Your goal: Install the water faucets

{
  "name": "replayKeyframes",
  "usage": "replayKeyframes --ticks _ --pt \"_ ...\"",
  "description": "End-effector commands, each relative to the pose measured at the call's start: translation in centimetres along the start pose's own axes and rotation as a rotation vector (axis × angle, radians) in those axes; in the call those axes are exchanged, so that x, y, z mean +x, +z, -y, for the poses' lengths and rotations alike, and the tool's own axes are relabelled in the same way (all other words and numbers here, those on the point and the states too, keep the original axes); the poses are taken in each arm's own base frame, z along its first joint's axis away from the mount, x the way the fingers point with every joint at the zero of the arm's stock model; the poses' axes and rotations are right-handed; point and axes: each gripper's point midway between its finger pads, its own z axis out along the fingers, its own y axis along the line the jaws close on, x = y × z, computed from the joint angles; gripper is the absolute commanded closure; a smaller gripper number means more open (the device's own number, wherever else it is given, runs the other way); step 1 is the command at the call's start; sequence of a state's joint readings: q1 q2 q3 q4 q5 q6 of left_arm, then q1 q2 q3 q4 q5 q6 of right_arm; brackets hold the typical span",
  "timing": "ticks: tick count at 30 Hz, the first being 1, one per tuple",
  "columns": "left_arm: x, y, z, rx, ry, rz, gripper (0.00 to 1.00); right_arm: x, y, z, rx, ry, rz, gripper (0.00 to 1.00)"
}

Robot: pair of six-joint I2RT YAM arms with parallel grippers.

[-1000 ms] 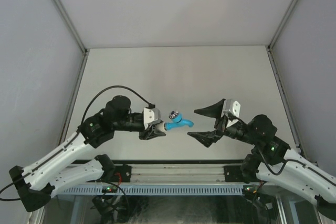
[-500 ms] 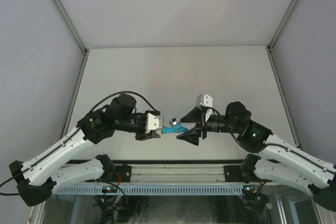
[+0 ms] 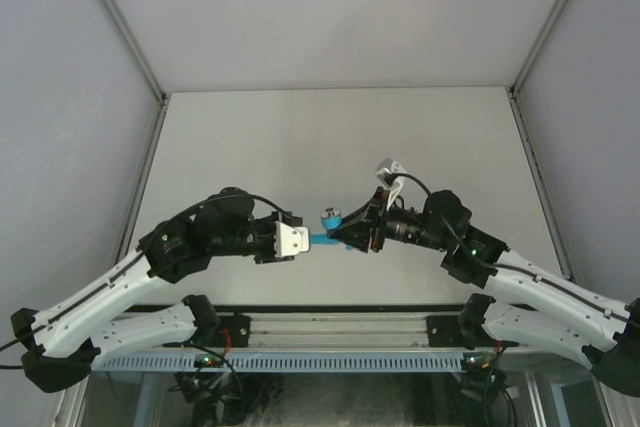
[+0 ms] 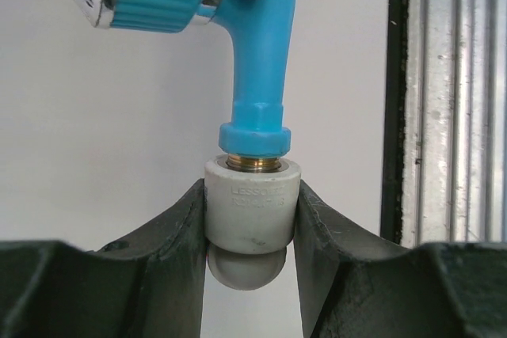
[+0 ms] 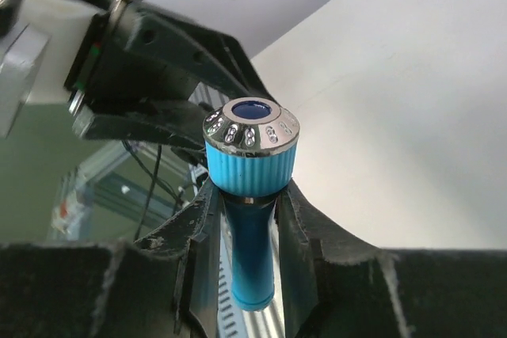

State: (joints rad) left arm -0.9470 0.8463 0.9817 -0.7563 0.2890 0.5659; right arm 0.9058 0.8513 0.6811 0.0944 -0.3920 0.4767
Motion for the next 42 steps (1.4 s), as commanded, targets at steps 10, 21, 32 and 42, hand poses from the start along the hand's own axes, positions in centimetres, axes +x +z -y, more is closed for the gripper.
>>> replayKeyframes --ticks 10,21,32,42 --pt "-1.9 -1.2 -4.6 -0.308 0.117 0.068 1.0 2.1 0.7 3.3 0.222 0.541 -0.021 0.74" --pt "-1.6 -0.3 -2.1 -0.171 0.086 0.074 1.0 -1.4 -2.3 1.8 0.069 -0.067 0.053 0.24" --pt "-1.6 0.2 -0.1 -0.049 0.075 0.067 1.0 3.3 -5.1 -0.4 -0.238 -1.284 -0.084 0.21" --pt "-2.0 0.1 1.6 0.047 0.073 0.09 1.0 1.8 -3.9 2.2 0.003 -1.677 -0.146 0.16"
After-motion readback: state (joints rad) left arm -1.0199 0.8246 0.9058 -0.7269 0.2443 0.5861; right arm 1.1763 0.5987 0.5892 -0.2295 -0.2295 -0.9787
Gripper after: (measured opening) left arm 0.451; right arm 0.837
